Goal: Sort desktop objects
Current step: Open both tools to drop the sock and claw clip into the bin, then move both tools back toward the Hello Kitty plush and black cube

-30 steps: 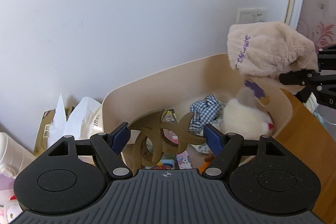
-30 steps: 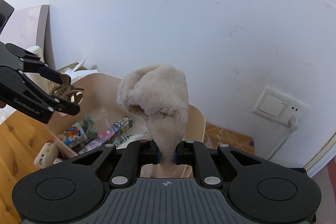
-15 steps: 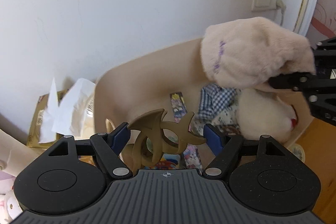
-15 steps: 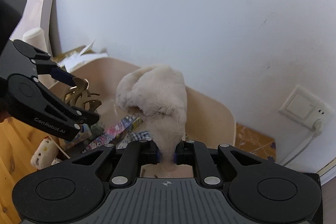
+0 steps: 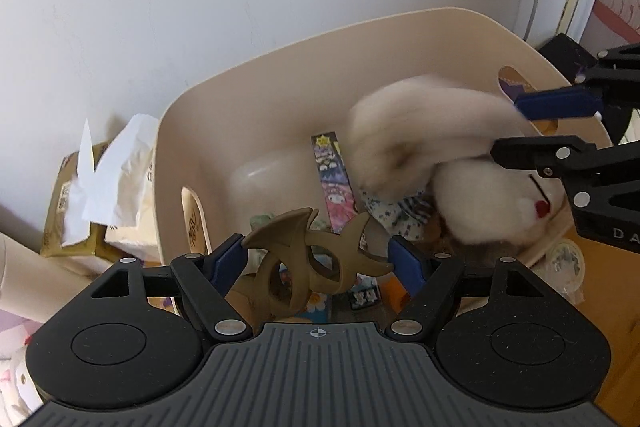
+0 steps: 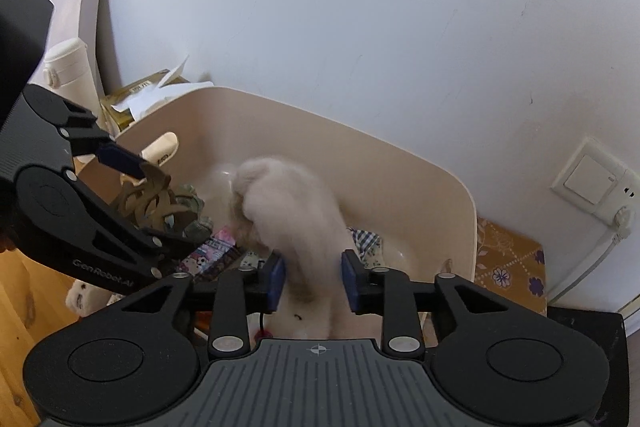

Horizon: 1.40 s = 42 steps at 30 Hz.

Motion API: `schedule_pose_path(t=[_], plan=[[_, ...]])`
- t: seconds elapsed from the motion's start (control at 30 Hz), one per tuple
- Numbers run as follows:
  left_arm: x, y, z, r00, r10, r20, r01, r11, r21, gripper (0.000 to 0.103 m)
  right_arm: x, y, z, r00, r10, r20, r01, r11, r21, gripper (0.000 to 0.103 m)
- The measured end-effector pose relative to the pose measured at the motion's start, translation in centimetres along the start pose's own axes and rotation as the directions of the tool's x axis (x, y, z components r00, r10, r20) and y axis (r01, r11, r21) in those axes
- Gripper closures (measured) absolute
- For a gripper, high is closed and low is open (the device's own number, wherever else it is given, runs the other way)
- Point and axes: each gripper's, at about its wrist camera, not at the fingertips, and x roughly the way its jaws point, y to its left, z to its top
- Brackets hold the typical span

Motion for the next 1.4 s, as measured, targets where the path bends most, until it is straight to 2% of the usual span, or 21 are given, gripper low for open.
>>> schedule_pose_path(t=[0.03,0.17,0.23,0.47,0.53,0.9,1.4], plan=[[0.0,0.0,-0.1,1.0,-0.004,-0.009,0.004,1.0,0.002,0.024,-0.1,0.0,0.1,1.0,-0.002,0.003,0.002,1.0,0.001,0.053],[-0.4,0.2,-0.4,1.0,0.023,-0.008,-0.023,1.0,-0.008,0.021,-0.8,-0.1,0.1,1.0,-0.017,0.017,0.017,1.0,0.021,0.044],[-0.6,0.5,-0.5,1.0,0.027,-0.004,-0.027,1.0,-0.016,0.02,-1.1,-0.2,0.1,0.999,-0.025,0.022,0.025,0.999,0.028,0.035],[-1.9,1.1,-0.6,0.997,0.068,0.025,-0.067,0.996,-0.06,0.018,-2.8,-0.3,-0.3,0.998,-0.05,0.038,0.048,0.998,0.04,0.024],[-2.3,1.2,-0.6,0.997,0.07,0.037,-0.068,0.995,-0.071,0.017,-3.3,-0.2,-0.4,0.997,-0.057,0.043,0.055,0.998,0.044,0.018],[-5.0,0.5,-1.2,0.993,0.084,0.085,-0.077,0.993,-0.086,0.017,-6.4,0.8,-0.9,0.994,-0.076,0.08,0.071,0.995,0.067,0.011],[-8.6,0.3,-3.7,0.991,0.066,0.118,-0.055,0.994,-0.093,0.017,-10.1,1.5,-3.0,0.992,-0.096,0.087,0.087,0.991,0.101,0.011]])
